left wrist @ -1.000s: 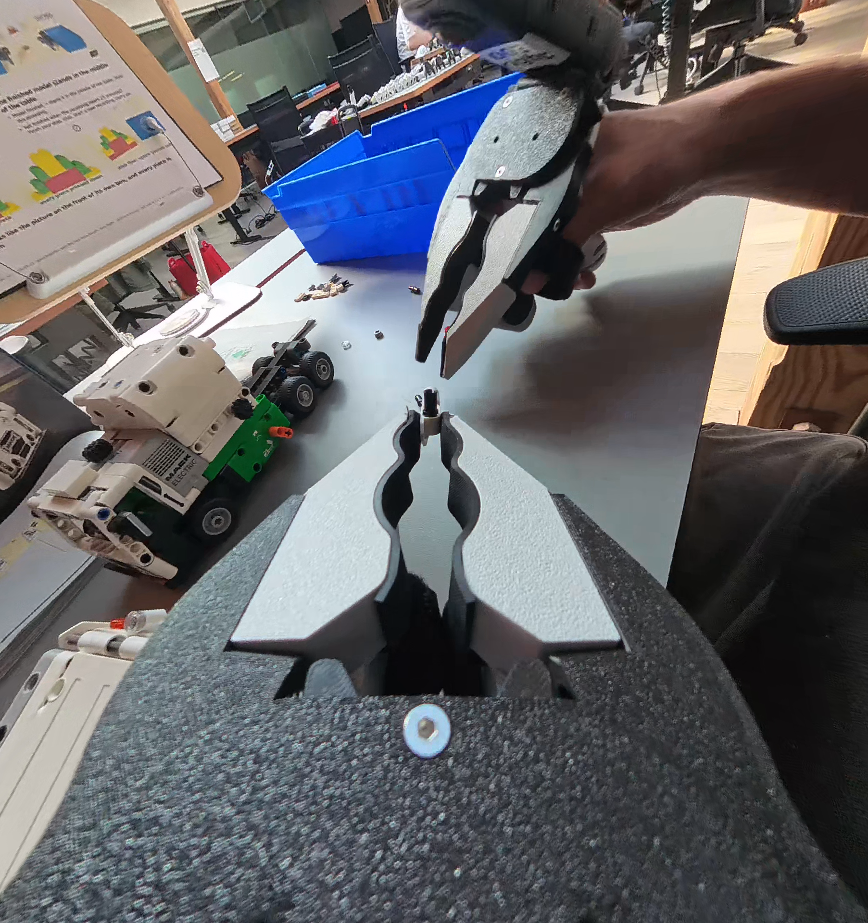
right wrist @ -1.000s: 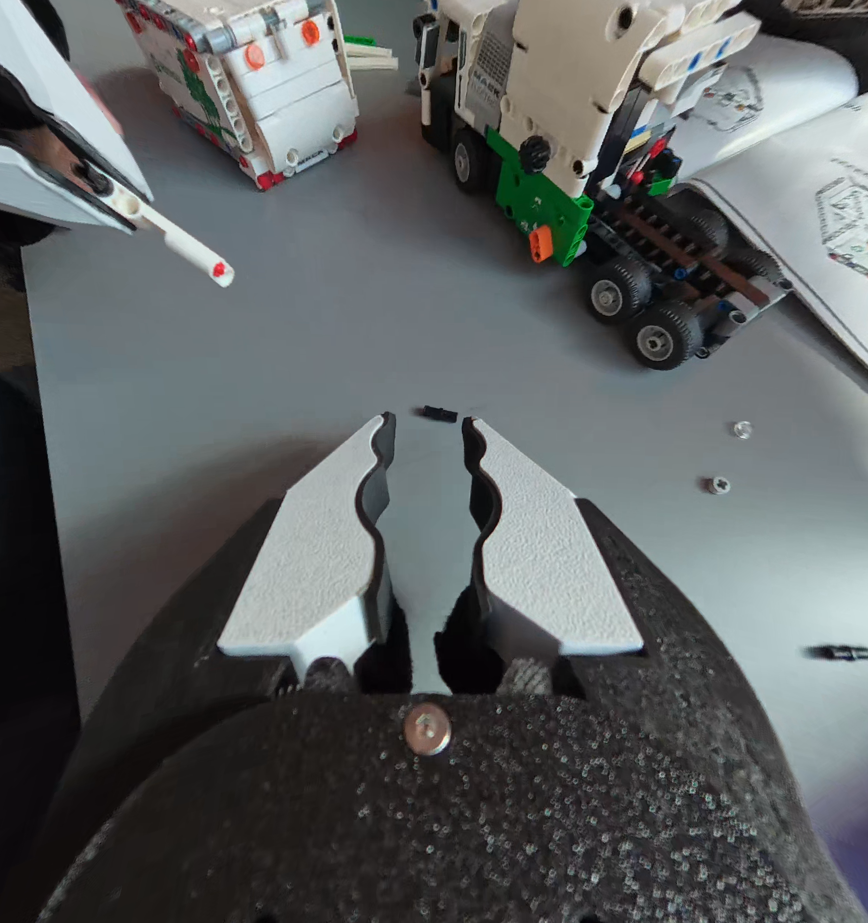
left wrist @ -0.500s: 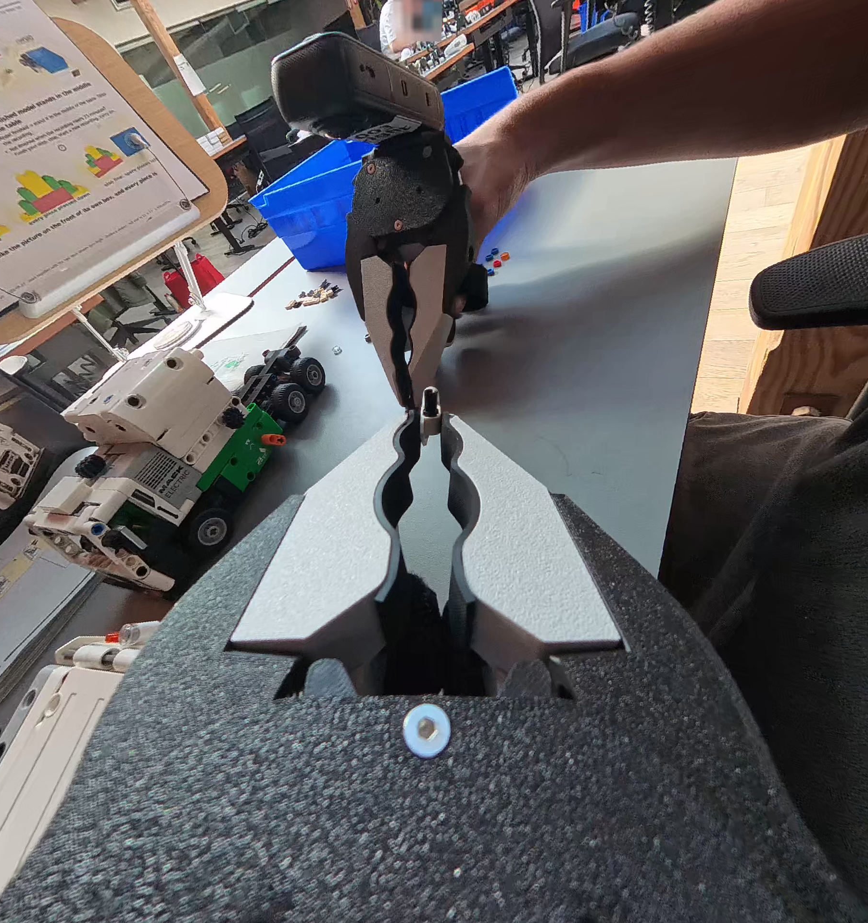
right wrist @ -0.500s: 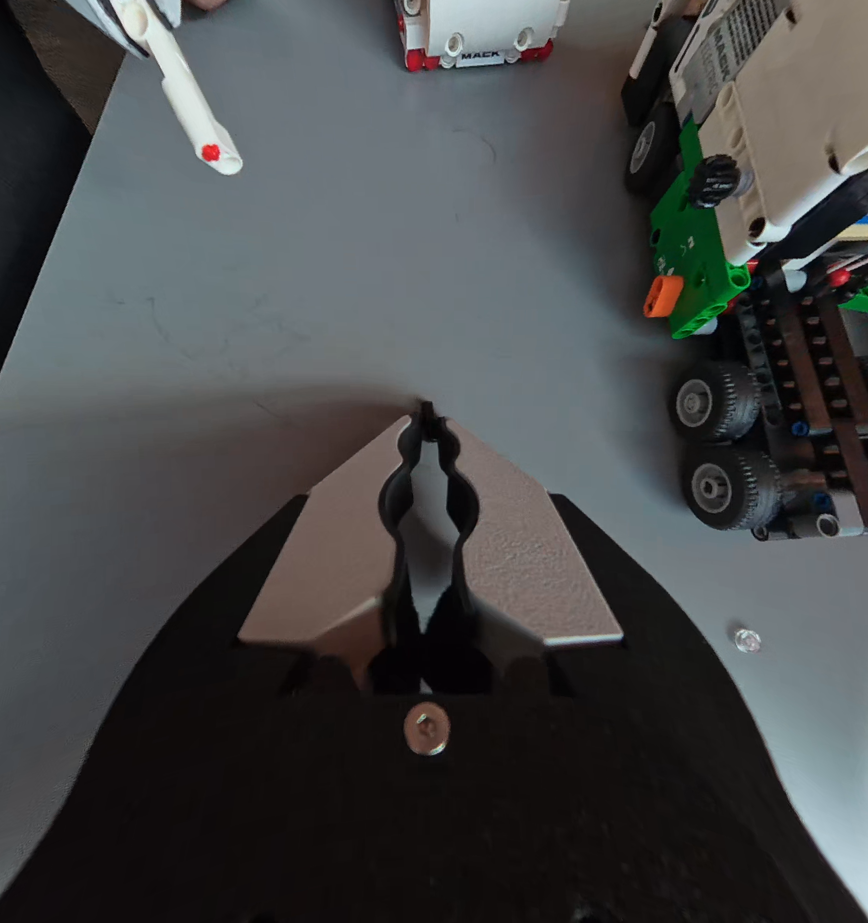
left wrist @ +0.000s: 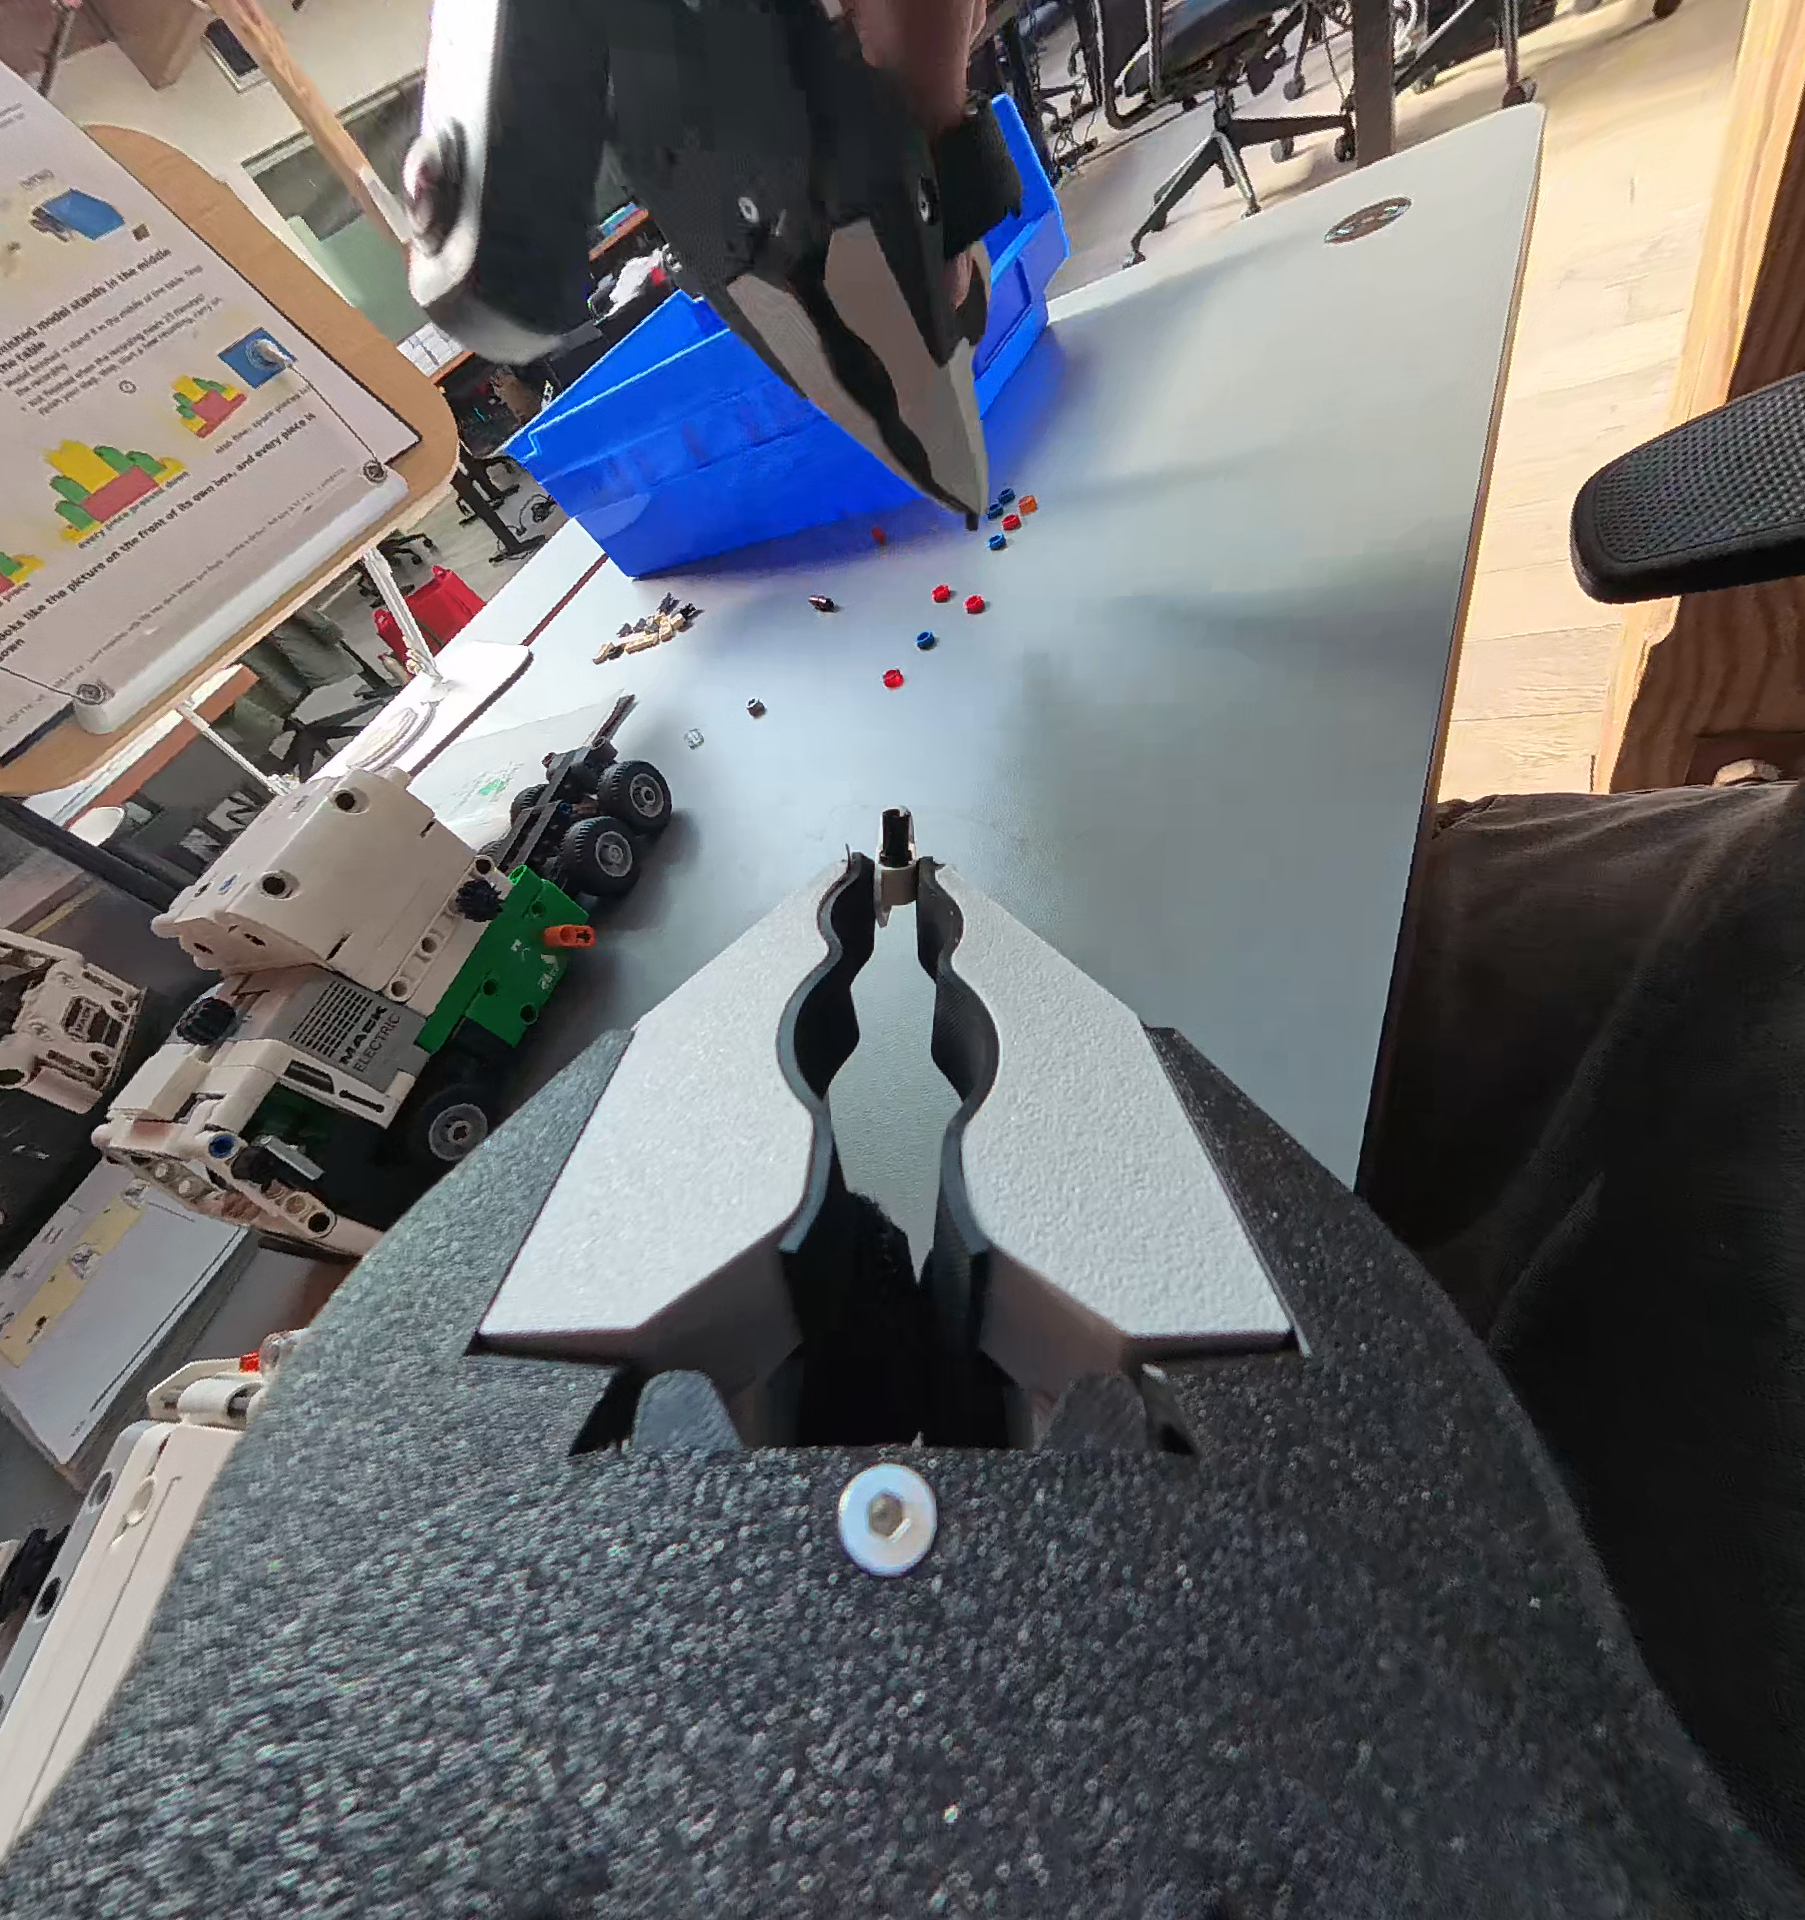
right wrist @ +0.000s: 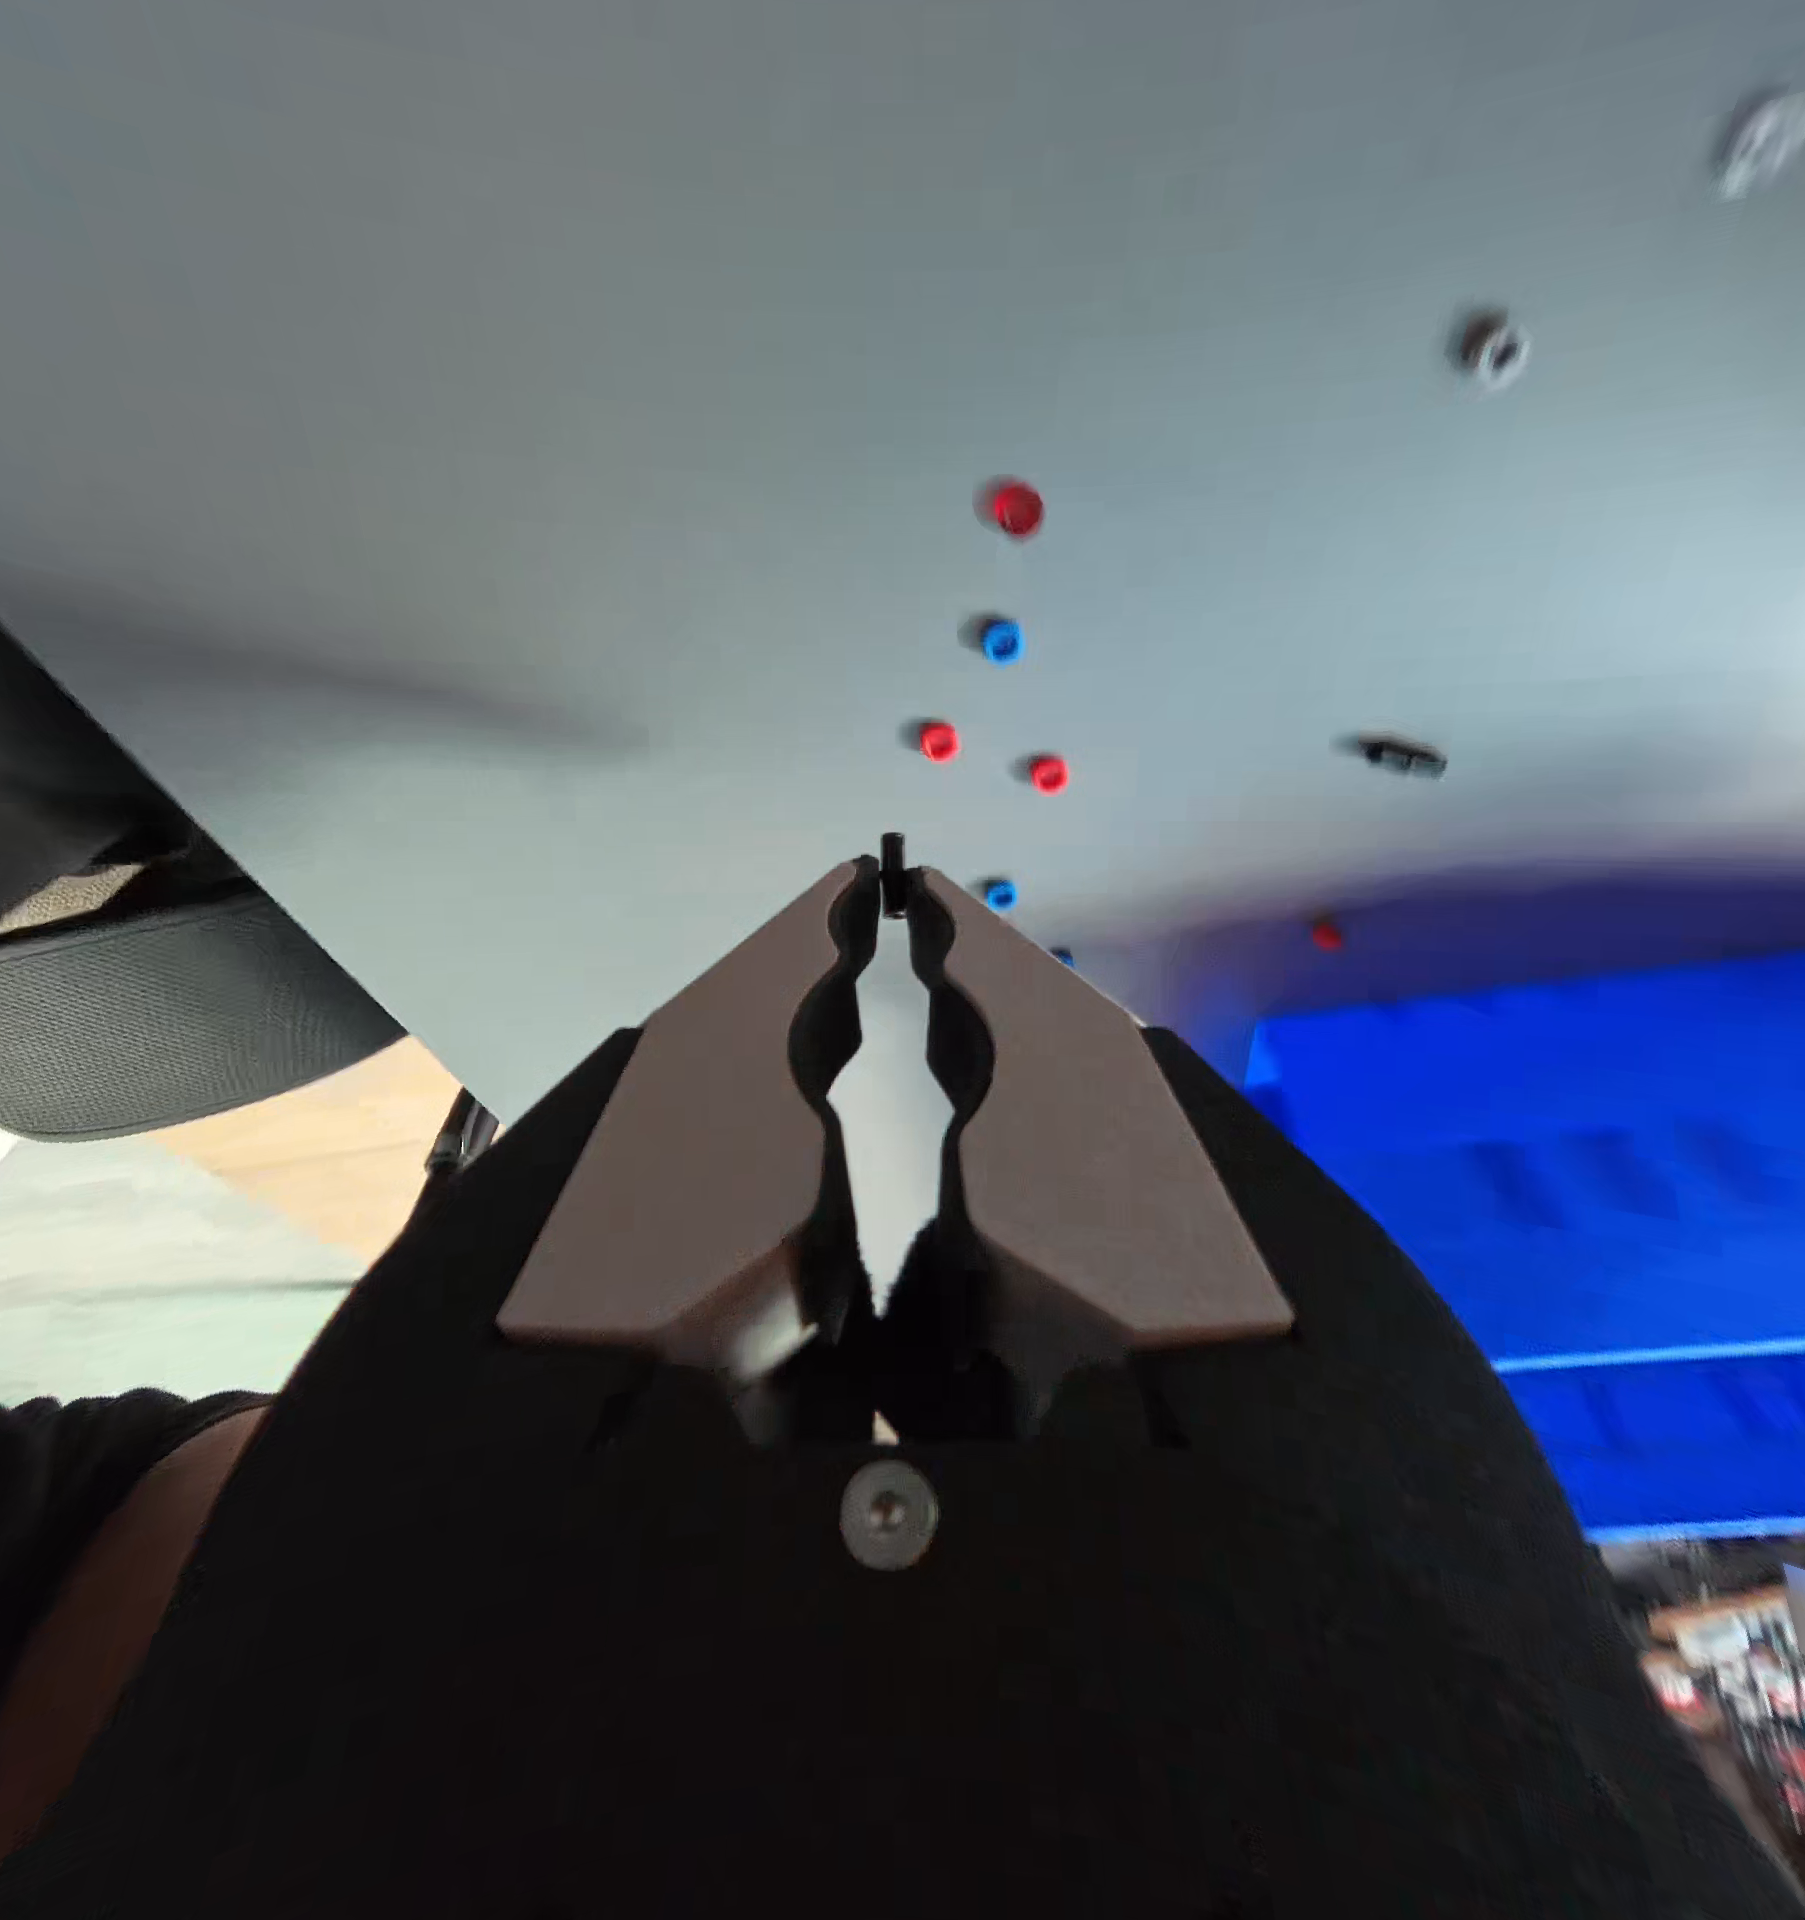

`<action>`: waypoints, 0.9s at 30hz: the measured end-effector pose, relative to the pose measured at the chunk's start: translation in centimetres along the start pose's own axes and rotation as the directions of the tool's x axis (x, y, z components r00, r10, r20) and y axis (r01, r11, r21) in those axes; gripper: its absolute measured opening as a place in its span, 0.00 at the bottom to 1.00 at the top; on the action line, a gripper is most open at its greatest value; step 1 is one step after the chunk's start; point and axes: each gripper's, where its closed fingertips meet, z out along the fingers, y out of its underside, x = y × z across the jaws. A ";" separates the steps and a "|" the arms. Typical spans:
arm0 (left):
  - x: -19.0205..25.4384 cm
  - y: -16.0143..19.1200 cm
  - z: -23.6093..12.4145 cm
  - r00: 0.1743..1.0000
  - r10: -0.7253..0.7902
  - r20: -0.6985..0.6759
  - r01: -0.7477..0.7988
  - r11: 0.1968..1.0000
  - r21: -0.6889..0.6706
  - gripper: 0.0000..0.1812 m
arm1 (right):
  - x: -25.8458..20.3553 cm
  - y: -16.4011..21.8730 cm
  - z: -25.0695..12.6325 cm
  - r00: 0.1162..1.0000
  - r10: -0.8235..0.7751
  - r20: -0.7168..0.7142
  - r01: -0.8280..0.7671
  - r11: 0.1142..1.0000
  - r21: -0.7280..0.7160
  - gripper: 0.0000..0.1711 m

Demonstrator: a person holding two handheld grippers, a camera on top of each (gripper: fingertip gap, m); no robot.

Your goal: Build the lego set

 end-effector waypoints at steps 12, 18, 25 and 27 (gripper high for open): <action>0.5 -0.1 -0.3 0.999 0.042 -0.001 -0.042 0.999 0.010 0.03 | 0.6 5.7 3.9 0.998 0.010 -0.055 -0.029 0.935 -0.353 0.03; 0.4 -0.2 -0.4 0.999 0.034 -0.003 -0.034 0.999 0.017 0.03 | 0.6 5.5 4.0 0.999 -0.003 -0.043 -0.013 0.929 -0.370 0.03; 0.5 -0.1 -0.3 0.999 0.041 -0.004 -0.041 0.999 0.013 0.03 | 0.7 5.3 3.9 0.999 0.001 -0.046 -0.017 0.937 -0.349 0.03; 0.5 -0.1 -0.3 0.999 0.042 -0.004 -0.042 0.999 0.012 0.03 | 0.7 5.2 3.7 0.998 0.015 -0.058 -0.033 0.943 -0.330 0.07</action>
